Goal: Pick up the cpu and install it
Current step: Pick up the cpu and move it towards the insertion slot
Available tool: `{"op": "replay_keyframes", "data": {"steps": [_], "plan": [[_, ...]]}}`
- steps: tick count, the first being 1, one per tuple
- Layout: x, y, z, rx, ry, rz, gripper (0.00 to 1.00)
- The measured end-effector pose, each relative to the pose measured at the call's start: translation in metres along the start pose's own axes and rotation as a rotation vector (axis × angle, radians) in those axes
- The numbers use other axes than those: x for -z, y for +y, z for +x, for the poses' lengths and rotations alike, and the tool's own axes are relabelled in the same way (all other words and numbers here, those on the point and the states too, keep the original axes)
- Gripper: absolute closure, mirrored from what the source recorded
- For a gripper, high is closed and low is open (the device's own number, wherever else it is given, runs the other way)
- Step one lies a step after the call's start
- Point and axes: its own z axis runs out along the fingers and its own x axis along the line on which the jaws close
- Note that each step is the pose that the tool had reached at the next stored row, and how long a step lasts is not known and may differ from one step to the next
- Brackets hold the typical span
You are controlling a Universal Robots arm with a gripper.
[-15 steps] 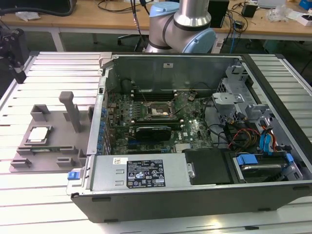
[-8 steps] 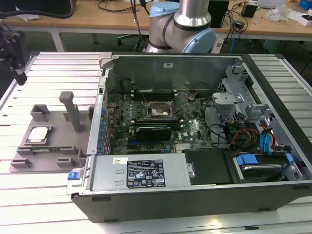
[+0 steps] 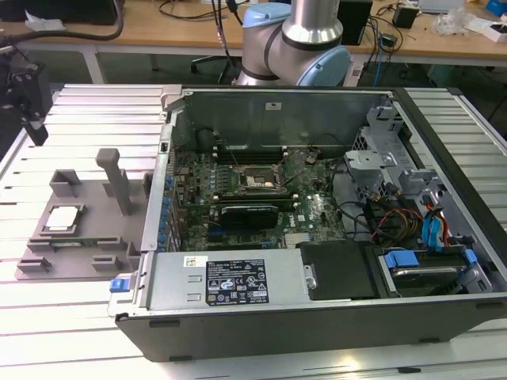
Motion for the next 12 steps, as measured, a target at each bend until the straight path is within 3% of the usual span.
{"op": "replay_keyframes", "data": {"steps": [12], "plan": [[-0.0069, 0.0002, 0.0002, 0.0, 0.0, 0.0, 0.4]]}}
